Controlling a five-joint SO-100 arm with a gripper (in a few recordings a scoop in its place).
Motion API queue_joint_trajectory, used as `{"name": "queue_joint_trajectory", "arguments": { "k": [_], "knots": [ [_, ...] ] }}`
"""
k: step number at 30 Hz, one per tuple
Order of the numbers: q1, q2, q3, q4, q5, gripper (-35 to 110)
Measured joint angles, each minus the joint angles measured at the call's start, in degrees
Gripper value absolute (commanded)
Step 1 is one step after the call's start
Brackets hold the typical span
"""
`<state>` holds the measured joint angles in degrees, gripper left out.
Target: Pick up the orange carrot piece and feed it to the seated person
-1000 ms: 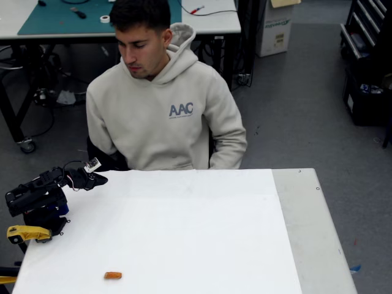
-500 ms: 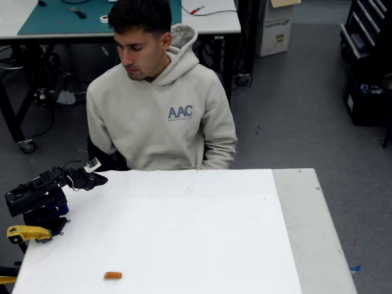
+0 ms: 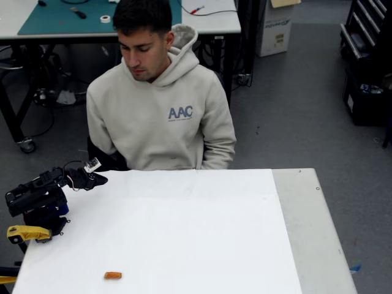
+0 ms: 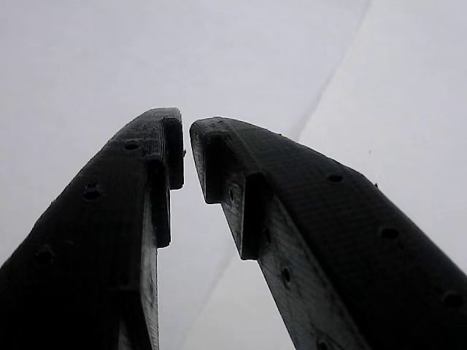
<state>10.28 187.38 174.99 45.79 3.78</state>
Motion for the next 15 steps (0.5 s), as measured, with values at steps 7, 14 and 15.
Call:
{"name": "queue_joint_trajectory", "arguments": {
  "k": [7,14,15],
  "knots": [
    [0.0,0.0,0.0,0.0,-0.1,-2],
    [-1.4,0.0,0.0,0.0,-0.8,-2],
    [-1.2,0.0,0.0,0.0,-0.7,-2]
  ]
}}
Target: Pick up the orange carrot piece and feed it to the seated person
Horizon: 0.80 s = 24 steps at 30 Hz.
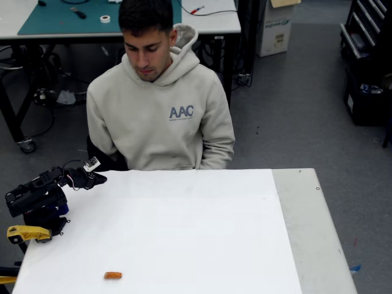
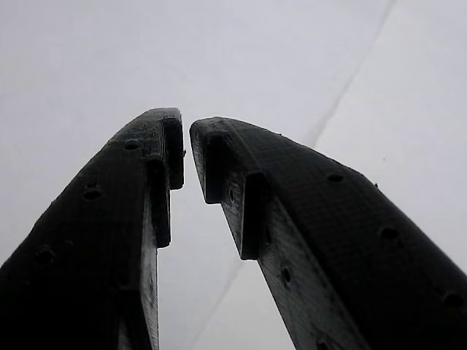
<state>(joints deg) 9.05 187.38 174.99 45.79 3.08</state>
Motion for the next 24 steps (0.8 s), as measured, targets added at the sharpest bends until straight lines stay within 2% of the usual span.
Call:
{"name": "queue_joint_trajectory", "arguments": {
  "k": [12,24],
  "knots": [
    [1.5,-5.0,-2.9,0.0,-0.2,-2],
    [13.6,-26.3,-19.7,0.0,-0.2,-2]
  ]
}}
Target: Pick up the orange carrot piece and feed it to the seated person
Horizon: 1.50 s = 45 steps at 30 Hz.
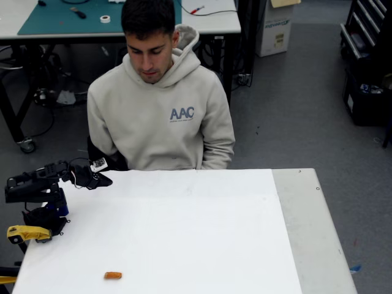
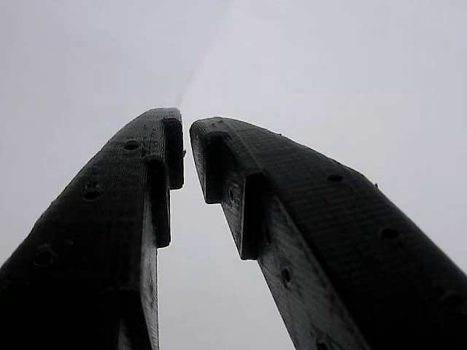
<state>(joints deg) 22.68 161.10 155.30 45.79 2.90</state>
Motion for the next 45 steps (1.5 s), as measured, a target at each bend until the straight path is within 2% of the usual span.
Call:
{"name": "queue_joint_trajectory", "arguments": {
  "k": [13,24,45],
  "knots": [
    [15.8,-25.4,-17.4,0.0,-1.1,-2],
    [28.6,-38.8,-24.6,0.0,-15.1,-2],
    [52.8,-60.6,-43.2,0.9,-30.1,-2]
  ]
}}
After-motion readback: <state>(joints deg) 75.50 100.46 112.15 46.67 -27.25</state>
